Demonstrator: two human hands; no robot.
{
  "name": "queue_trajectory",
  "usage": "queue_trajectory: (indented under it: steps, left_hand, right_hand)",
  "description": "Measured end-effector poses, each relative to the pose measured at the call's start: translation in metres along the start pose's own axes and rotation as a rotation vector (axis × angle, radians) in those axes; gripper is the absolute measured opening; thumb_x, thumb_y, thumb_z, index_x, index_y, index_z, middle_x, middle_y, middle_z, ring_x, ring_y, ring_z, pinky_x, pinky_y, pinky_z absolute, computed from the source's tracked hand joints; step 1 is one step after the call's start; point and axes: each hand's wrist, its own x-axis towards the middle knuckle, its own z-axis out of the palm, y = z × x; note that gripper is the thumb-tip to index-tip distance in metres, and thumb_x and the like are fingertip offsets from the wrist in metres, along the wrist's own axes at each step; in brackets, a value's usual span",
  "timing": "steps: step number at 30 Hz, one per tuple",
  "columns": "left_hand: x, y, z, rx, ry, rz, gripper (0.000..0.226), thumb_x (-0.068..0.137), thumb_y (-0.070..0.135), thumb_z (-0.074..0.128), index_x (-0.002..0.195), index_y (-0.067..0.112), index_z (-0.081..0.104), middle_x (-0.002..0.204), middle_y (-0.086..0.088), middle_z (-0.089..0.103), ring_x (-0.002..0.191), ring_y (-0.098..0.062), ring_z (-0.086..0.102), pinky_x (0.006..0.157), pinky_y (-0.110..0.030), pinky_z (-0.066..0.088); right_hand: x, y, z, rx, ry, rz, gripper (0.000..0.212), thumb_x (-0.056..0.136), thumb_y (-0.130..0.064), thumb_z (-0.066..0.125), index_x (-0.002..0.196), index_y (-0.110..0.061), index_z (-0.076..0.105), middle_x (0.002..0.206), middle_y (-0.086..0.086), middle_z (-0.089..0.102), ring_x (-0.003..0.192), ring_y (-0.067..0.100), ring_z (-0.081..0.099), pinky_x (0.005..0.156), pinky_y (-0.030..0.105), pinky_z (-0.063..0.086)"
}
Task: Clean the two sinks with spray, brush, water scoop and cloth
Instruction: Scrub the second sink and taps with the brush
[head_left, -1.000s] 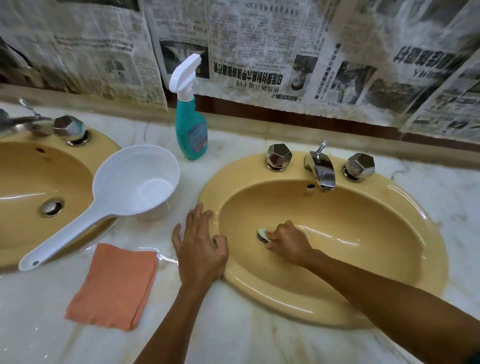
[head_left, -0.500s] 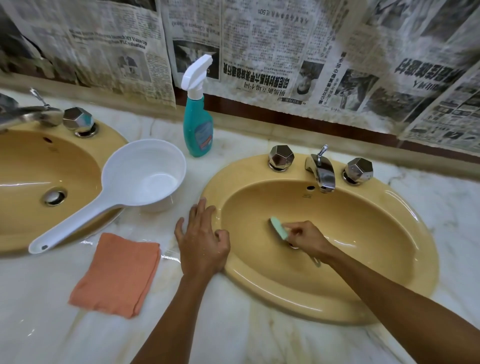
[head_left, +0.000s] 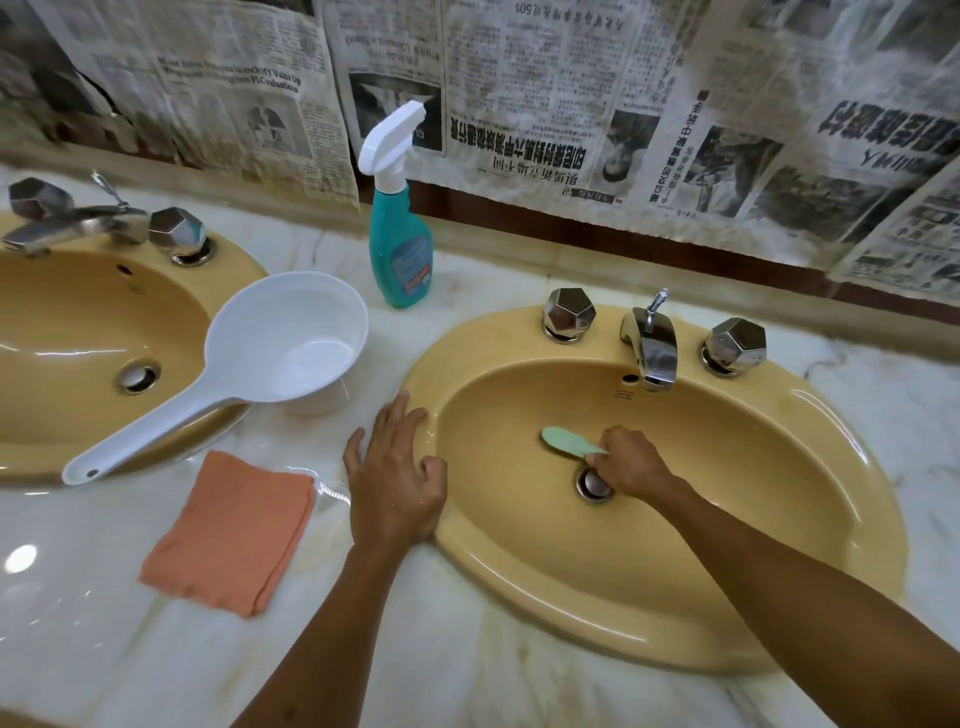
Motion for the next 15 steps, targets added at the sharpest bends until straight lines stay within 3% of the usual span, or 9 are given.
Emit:
queue_trajectory:
  steps: [5,8,11,13,15]
  left_hand:
    - [0.001,-0.001,0.000,-0.001,0.007,0.000,0.061,0.075,0.035,0.034,0.130,0.020,0.057,0.154,0.003,0.040,0.142,-0.012,0.035,0.119,-0.041,0.015]
    - [0.001,0.000,0.000,-0.010,0.006,-0.007,0.061,0.075,0.035,0.035,0.129,0.019,0.057,0.154,0.003,0.041,0.141,-0.013,0.038,0.119,-0.040,0.015]
    - [0.001,0.000,0.001,-0.014,0.008,-0.015,0.060,0.074,0.034,0.035,0.129,0.020,0.057,0.154,0.005,0.041,0.139,-0.014,0.040,0.119,-0.042,0.017]
    - [0.000,0.001,0.001,-0.021,0.009,-0.016,0.060,0.074,0.033,0.036,0.129,0.021,0.057,0.154,0.006,0.040,0.140,-0.012,0.039,0.119,-0.041,0.017]
    - [0.000,0.001,0.000,-0.032,0.009,-0.023,0.060,0.074,0.032,0.038,0.129,0.021,0.057,0.154,0.006,0.041,0.140,-0.011,0.039,0.119,-0.039,0.017]
  right_hand:
    - [-0.004,-0.015,0.000,-0.252,-0.089,-0.211,0.031,0.093,-0.034,0.057,0.120,-0.018,0.059,0.119,0.008,0.058,0.104,0.025,0.056,0.079,0.032,0.044]
    - [-0.002,-0.044,-0.027,-0.329,0.160,-0.312,0.030,0.097,-0.035,0.053,0.119,-0.017,0.063,0.110,0.011,0.065,0.101,0.029,0.060,0.077,0.033,0.043]
    - [-0.005,-0.074,-0.017,-0.087,0.383,-0.561,0.027,0.097,-0.032,0.052,0.108,-0.017,0.071,0.095,0.010,0.069,0.089,0.030,0.060,0.075,0.035,0.039]
    - [-0.007,-0.083,-0.002,0.237,0.240,-0.674,0.022,0.091,-0.027,0.057,0.090,-0.012,0.073,0.077,0.003,0.066,0.073,0.025,0.058,0.067,0.036,0.041]
    - [-0.006,-0.076,0.015,0.409,-0.127,-0.660,0.016,0.088,-0.022,0.063,0.084,-0.011,0.074,0.065,-0.005,0.057,0.061,0.012,0.048,0.062,0.032,0.037]
